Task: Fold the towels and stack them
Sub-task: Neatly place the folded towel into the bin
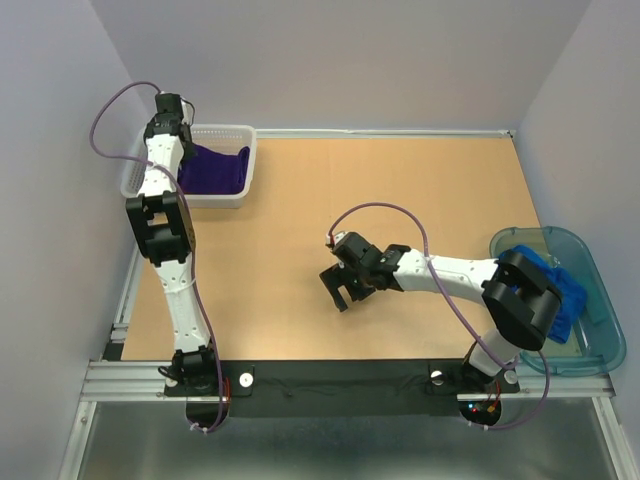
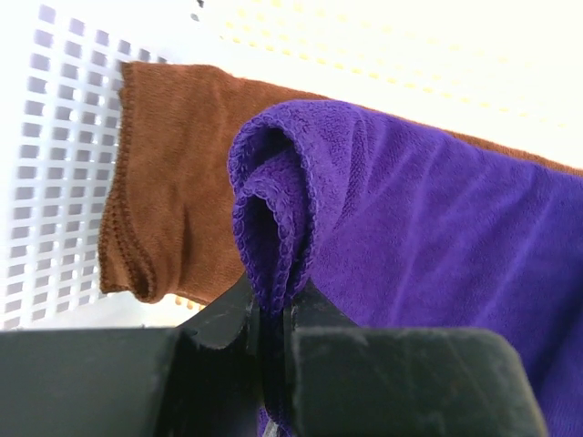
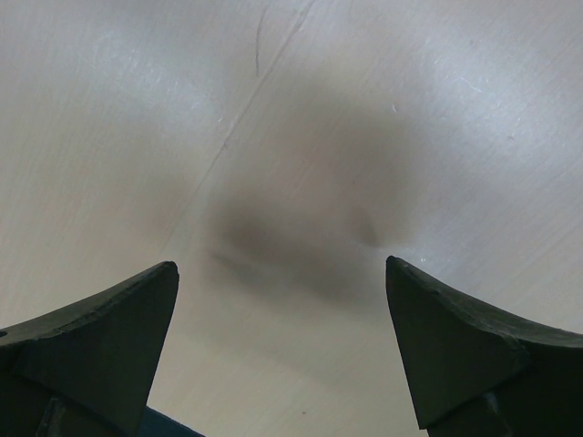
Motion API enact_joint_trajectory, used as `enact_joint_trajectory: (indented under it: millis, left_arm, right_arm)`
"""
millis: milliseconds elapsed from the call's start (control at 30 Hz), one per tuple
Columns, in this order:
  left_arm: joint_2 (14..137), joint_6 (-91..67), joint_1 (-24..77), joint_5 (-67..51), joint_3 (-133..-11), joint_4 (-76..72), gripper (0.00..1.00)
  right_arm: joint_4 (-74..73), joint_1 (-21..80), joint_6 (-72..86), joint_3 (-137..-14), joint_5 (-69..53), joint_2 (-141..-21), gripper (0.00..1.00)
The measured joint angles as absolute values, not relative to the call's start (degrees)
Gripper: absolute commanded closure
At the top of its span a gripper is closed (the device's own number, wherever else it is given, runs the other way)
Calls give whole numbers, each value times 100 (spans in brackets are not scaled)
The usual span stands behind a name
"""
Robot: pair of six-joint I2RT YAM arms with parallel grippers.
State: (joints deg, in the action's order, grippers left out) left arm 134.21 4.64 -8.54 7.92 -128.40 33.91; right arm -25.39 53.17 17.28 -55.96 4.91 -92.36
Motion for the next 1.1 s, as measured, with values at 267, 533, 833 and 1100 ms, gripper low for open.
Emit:
enact_joint_trajectory:
  millis: [267,533,833,1100]
  left_arm:
    - [13421,242,-941,969,-12838,3269,100]
    - [13421,158,-998,1090,-12809,3234,100]
    - [13421,165,-998,1186,-12807,3234,100]
    - [13421,231,-1022,1315,-12807,3223,100]
  right_arm:
    - [-2679,5317,1623,-5673,495,-9336,0]
    - [-2707,5317,1614,-5686,499,-9347,0]
    - [-2709,5317,1579,-5686,554,-9347,0]
    - [-2718,5317,1579,-5686,556,-9432,0]
